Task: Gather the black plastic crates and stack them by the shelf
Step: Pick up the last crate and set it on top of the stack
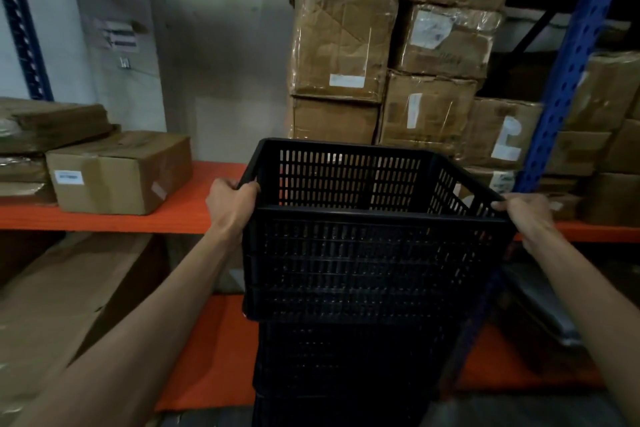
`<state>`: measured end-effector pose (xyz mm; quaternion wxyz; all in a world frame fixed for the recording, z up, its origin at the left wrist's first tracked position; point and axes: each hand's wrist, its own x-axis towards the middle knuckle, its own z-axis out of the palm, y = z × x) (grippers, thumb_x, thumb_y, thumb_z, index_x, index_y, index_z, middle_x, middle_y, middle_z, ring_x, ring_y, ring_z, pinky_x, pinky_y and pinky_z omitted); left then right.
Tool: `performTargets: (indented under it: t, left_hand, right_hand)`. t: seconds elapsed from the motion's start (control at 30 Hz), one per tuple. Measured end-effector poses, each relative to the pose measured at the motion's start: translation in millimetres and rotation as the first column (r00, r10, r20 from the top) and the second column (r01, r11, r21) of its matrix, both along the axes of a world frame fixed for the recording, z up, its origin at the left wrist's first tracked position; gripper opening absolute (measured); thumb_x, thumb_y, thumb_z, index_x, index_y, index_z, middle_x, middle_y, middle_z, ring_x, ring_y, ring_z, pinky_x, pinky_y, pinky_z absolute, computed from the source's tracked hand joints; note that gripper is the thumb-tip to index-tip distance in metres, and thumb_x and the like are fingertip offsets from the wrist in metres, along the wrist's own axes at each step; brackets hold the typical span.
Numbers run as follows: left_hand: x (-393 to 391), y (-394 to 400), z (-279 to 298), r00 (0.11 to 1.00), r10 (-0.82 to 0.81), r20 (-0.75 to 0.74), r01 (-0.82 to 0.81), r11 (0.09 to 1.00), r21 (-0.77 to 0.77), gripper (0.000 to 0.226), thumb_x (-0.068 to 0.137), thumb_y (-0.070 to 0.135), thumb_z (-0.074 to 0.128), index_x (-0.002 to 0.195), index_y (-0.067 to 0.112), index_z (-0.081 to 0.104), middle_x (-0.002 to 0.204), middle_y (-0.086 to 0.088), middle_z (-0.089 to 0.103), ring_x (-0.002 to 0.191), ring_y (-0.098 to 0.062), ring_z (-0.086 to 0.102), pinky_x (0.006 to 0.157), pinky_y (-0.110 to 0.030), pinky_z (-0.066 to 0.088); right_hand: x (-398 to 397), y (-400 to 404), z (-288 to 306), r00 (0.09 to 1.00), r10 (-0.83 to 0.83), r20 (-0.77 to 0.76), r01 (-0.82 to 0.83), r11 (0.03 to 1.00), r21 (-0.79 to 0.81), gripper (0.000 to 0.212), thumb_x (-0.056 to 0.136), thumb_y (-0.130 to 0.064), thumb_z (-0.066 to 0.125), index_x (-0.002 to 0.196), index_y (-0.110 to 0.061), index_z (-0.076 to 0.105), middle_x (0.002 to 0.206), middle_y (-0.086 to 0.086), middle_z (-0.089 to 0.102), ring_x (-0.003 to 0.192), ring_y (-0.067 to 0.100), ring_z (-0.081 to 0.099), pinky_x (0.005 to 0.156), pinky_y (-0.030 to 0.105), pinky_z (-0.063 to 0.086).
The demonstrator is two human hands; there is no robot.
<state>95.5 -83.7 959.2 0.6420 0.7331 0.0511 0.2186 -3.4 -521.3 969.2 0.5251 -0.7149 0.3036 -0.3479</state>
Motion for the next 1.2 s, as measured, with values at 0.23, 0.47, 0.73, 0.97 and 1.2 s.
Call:
performTargets:
  t: [0.23,0.47,0.73,0.97,1.2]
  left_hand:
    - [18,-24,2,1.0,0.02,-0.022,-0.019,1.0,0.013,0.016,0.059,0.028,0.064,0.066,0.017,0.055,0.07,0.0,0.059,0.075,-0.026,0.061,0.068,-0.034,0.051]
    - [44,-33,6,0.998,0.034,-0.046,-0.033,0.999,0.024,0.023,0.068,0.022,0.058,0.085,0.008,0.063,0.088,-0.011,0.065,0.092,-0.034,0.067,0.081,-0.042,0.057]
    - [52,-46,1,0.998,0.033,-0.054,-0.028,0.995,0.094,0.012,0.069,0.018,0.052,0.076,0.012,0.06,0.079,-0.004,0.06,0.069,-0.021,0.056,0.059,-0.026,0.04]
    - [57,-37,5,0.997,0.022,-0.072,-0.016,0.996,0.087,0.028,0.067,0.016,0.049,0.09,0.005,0.061,0.089,-0.008,0.06,0.071,-0.022,0.057,0.052,-0.024,0.04]
    - [52,-37,-2,0.998,0.001,-0.065,0.004,0.997,0.076,0.026,0.07,0.018,0.045,0.09,0.006,0.057,0.087,-0.007,0.056,0.072,-0.022,0.057,0.057,-0.026,0.043]
  right_hand:
    - [30,-28,-1,0.993,0.052,-0.102,-0.051,0.999,0.02,0.017,0.084,-0.009,0.067,0.1,-0.008,0.071,0.103,0.005,0.061,0.097,0.027,0.054,0.091,0.041,0.046]
    - [51,-39,-2,0.983,0.09,-0.161,-0.083,0.995,0.052,0.01,0.083,-0.009,0.067,0.077,-0.009,0.06,0.08,0.004,0.057,0.086,0.025,0.056,0.074,0.034,0.041]
    - [55,-48,-6,0.962,0.095,-0.257,-0.09,0.995,0.032,0.014,0.087,-0.006,0.058,0.073,-0.008,0.053,0.08,0.008,0.052,0.073,0.023,0.048,0.076,0.037,0.037]
    - [62,-50,10,0.948,0.098,-0.302,-0.111,0.993,-0.026,0.013,0.088,-0.007,0.057,0.076,-0.007,0.061,0.083,0.008,0.054,0.075,0.025,0.051,0.071,0.038,0.039]
    - [55,-51,6,0.947,0.07,-0.312,-0.105,0.99,-0.098,0.013,0.085,-0.008,0.057,0.091,0.0,0.064,0.094,0.015,0.059,0.082,0.03,0.055,0.07,0.037,0.04]
